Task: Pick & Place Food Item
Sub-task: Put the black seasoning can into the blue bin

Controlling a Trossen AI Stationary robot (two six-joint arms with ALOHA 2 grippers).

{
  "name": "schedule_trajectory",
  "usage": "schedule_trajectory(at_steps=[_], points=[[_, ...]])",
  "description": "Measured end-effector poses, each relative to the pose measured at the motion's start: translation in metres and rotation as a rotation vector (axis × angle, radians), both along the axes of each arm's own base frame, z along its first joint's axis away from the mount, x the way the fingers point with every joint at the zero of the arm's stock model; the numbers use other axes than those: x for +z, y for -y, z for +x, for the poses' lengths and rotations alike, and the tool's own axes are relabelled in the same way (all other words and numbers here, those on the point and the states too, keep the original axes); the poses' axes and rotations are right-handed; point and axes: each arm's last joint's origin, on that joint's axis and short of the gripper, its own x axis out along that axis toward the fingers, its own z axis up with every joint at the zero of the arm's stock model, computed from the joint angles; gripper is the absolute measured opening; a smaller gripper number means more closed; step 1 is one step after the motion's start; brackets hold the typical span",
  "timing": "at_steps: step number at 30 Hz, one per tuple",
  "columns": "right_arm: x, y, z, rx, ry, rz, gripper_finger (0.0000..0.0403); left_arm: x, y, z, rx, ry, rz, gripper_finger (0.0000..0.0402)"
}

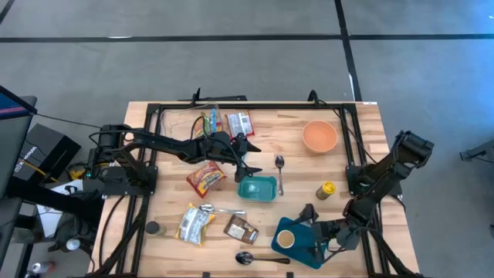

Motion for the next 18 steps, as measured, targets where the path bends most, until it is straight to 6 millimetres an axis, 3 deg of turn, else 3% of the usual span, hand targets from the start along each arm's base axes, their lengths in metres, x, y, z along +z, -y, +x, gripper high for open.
schedule_trajectory(at_steps=[18], points=[[0.032, 0.015, -0.023, -0.04, -0.01, 0.048, 0.035, 0.0, 0.0, 0.0, 0.0, 0.0, 0.0, 0.0374]])
